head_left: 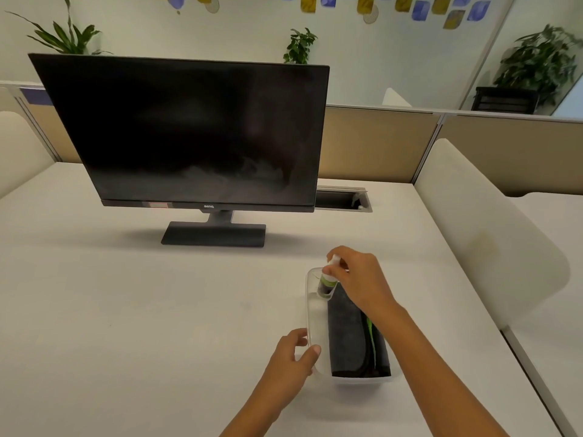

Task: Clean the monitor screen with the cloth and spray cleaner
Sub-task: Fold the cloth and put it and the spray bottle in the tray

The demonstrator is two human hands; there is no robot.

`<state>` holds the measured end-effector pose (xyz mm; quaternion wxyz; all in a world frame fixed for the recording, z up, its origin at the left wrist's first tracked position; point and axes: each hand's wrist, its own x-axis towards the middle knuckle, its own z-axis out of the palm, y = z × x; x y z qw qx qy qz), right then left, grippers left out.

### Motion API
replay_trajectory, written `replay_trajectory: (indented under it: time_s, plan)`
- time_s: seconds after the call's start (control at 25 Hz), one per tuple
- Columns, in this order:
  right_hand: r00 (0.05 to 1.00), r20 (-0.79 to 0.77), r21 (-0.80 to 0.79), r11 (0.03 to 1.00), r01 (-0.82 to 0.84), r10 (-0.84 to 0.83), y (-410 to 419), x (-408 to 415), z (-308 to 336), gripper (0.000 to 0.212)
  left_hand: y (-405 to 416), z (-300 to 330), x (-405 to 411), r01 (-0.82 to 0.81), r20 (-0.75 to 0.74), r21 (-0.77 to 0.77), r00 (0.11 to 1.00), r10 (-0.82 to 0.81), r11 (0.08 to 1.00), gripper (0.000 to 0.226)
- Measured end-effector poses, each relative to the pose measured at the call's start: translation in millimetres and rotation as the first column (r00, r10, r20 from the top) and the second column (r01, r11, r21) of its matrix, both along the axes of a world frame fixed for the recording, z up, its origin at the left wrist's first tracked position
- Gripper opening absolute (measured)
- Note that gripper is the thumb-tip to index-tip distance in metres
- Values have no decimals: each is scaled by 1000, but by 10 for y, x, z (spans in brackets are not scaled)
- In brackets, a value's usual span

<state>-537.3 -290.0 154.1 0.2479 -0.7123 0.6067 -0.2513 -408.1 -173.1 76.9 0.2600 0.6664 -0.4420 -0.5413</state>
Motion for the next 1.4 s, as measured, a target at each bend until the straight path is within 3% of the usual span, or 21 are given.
replay_trajectory:
  time_s: [0.28,0.64,0.84,1.0,1.12,1.28,1.4]
  plan:
    - [996,-84,91,996,-11,19,-78,177,-325,30,9,-31,-18,-8,46,-4,999,8,1000,42]
    - [999,-22,97,995,26,-24,-43,202,-361,42,62,-47,-52,11,-18,4,1000,-11,1000,49]
    - [992,42,-102,987,120,-116,113,349,-244,46,152,-92,195,-54,-34,-31,998,53,998,49]
    - [975,177,-302,936,183,-133,366,654,-184,37,297,-134,861,-38,62,-213,997,53,976,39]
    - [990,114,-363,925,116,-80,602,950,-292,32,388,-205,1549,-27,206,-367,972,109,930,39]
    - [997,-44,-253,966,52,-65,898,1333,-675,34,464,-294,2364,-126,293,-391,922,253,912,42]
    - [982,-178,-169,985,36,-66,1105,1595,-944,38,511,-355,2829,-46,450,-428,855,257,903,50]
